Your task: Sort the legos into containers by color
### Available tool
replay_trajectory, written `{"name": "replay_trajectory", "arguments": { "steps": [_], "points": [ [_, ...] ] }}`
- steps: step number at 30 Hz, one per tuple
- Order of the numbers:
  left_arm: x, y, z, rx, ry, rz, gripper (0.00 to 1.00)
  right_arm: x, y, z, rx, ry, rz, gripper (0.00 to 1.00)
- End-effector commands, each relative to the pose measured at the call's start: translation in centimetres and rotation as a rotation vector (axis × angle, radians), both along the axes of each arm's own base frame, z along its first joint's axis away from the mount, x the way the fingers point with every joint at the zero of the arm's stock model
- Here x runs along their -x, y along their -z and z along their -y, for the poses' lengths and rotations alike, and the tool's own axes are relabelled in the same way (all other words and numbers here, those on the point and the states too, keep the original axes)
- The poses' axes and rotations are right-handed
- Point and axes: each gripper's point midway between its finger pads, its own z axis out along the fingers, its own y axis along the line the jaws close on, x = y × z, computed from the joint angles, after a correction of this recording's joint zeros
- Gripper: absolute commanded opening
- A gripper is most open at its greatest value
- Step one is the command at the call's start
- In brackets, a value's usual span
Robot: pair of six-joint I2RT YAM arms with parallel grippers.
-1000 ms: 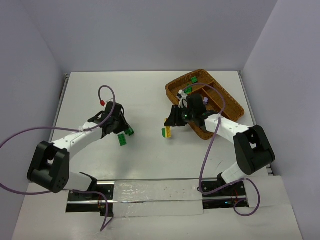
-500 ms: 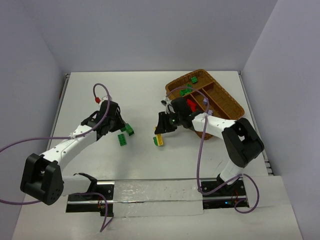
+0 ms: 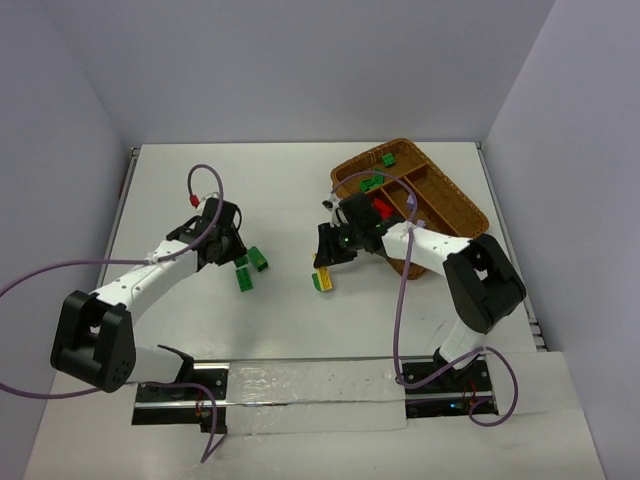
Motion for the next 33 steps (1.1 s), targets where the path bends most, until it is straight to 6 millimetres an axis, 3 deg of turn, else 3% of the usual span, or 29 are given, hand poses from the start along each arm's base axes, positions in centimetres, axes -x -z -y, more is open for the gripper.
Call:
{"name": "replay_trajectory", "arguments": {
  "steps": [1, 3, 5, 9, 12, 13, 14, 16, 17, 21, 27, 33],
  "points": [
    [-3.4, -7.3, 2.8, 0.124, 0.070, 0.174, 0.00, -0.3, 0.0, -0.1, 0.033, -0.002, -0.008, 0.05],
    [-4.0, -8.5, 4.0, 0.159, 0.108, 0.176, 0.00, -0.1, 0.1, -0.1, 0.035, -0.001, -0.017, 0.34],
    [-4.9, -10.6, 5.2, 0.196, 0.143, 0.205, 0.00, 0.3, 0.1, -0.1, 0.044, -0.014, -0.027, 0.54],
    [-6.5, -12.8, 7.0, 0.241, 0.191, 0.220, 0.00, -0.1, -1.8, -0.1, 0.049, -0.017, -0.006, 0.77],
    [-7.2, -13.6, 8.1, 0.268, 0.227, 0.211, 0.00, -1.0, -4.9, -0.4, 0.027, -0.023, 0.065, 0.78],
    [-7.3, -14.2, 8.6, 0.294, 0.244, 0.211, 0.00, -1.4, -7.0, -0.6, 0.005, -0.032, 0.114, 0.77],
    [-7.4, -14.4, 8.7, 0.302, 0.249, 0.213, 0.00, -1.4, -7.5, -0.7, -0.003, -0.036, 0.124, 0.77],
    [-7.4, -14.9, 10.0, 0.368, 0.278, 0.186, 0.00, -1.9, -11.9, -1.5, -0.090, -0.067, 0.247, 0.75],
    [-7.3, -14.9, 10.1, 0.374, 0.280, 0.178, 0.00, -1.9, -12.3, -1.5, -0.098, -0.070, 0.259, 0.75],
    [-7.1, -15.1, 11.2, 0.471, 0.234, 0.093, 0.00, -2.8, -18.0, -3.1, -0.268, -0.061, 0.412, 0.74],
    [-6.6, -15.6, 11.9, 0.549, 0.201, 0.054, 0.00, -3.9, -21.8, -5.6, -0.414, -0.096, 0.476, 0.74],
    [-6.5, -17.0, 11.6, 0.576, 0.203, 0.075, 0.00, -5.6, -22.3, -7.9, -0.454, -0.123, 0.465, 0.74]
  ]
}}
